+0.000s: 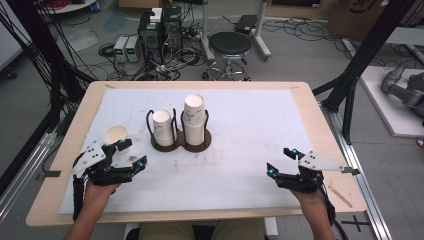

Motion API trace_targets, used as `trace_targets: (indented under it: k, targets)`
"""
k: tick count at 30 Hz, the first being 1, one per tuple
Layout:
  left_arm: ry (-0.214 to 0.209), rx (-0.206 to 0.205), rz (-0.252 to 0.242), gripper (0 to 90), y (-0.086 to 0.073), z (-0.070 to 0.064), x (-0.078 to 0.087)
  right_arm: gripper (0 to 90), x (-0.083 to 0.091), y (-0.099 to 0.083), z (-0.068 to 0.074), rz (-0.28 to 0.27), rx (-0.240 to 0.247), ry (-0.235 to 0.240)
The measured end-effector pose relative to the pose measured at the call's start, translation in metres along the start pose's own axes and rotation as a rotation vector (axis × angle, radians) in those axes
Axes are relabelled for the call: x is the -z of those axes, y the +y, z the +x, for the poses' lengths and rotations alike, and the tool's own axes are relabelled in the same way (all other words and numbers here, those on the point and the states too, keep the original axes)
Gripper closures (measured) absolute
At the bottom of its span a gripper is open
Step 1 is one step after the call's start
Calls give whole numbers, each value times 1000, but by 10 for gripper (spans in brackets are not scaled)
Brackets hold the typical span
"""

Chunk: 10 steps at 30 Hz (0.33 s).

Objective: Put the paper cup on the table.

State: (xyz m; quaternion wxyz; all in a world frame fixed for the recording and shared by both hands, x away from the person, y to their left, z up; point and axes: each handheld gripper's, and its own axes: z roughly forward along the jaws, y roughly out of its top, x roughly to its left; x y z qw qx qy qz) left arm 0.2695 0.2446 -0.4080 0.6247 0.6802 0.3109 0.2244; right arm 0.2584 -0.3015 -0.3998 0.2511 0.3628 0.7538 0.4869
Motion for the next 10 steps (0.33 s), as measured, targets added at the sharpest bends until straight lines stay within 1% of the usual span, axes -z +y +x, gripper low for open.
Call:
trace_targets:
  k: [4, 10]
  targets:
    - [7, 0, 4, 169, -1, 0, 0, 204, 0, 0, 0, -3, 1, 2]
    - [6, 3, 7, 169, -2, 1, -3, 204, 0, -1, -2, -10, -3, 1]
